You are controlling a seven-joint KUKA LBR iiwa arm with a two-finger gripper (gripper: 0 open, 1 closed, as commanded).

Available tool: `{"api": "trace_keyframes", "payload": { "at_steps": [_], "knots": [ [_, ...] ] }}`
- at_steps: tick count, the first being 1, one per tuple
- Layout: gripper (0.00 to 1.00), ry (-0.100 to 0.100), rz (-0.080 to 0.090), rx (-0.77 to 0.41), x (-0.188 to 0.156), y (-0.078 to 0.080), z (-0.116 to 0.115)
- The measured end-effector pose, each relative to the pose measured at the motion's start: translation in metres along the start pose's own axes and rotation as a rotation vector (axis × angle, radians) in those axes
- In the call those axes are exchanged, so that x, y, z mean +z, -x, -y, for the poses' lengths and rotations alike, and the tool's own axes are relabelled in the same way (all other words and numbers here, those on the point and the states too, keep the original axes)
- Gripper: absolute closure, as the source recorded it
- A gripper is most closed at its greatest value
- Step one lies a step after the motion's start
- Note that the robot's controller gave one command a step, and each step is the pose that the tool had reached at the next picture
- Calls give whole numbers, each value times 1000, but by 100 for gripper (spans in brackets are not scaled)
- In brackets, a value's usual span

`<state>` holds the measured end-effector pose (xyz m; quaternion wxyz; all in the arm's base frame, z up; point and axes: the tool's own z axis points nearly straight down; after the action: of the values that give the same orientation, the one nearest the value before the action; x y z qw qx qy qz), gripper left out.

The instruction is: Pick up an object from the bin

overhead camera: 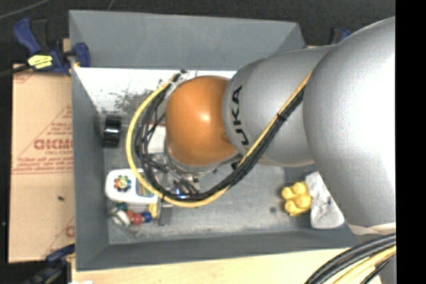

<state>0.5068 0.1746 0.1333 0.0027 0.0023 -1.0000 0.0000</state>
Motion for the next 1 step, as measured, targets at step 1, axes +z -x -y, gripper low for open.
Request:
{"api": "trace_keyframes", "payload": {
  "at_steps": [1],
  "knots": [
    [0, 1, 5, -6, 30, 54, 35]
  ]
}}
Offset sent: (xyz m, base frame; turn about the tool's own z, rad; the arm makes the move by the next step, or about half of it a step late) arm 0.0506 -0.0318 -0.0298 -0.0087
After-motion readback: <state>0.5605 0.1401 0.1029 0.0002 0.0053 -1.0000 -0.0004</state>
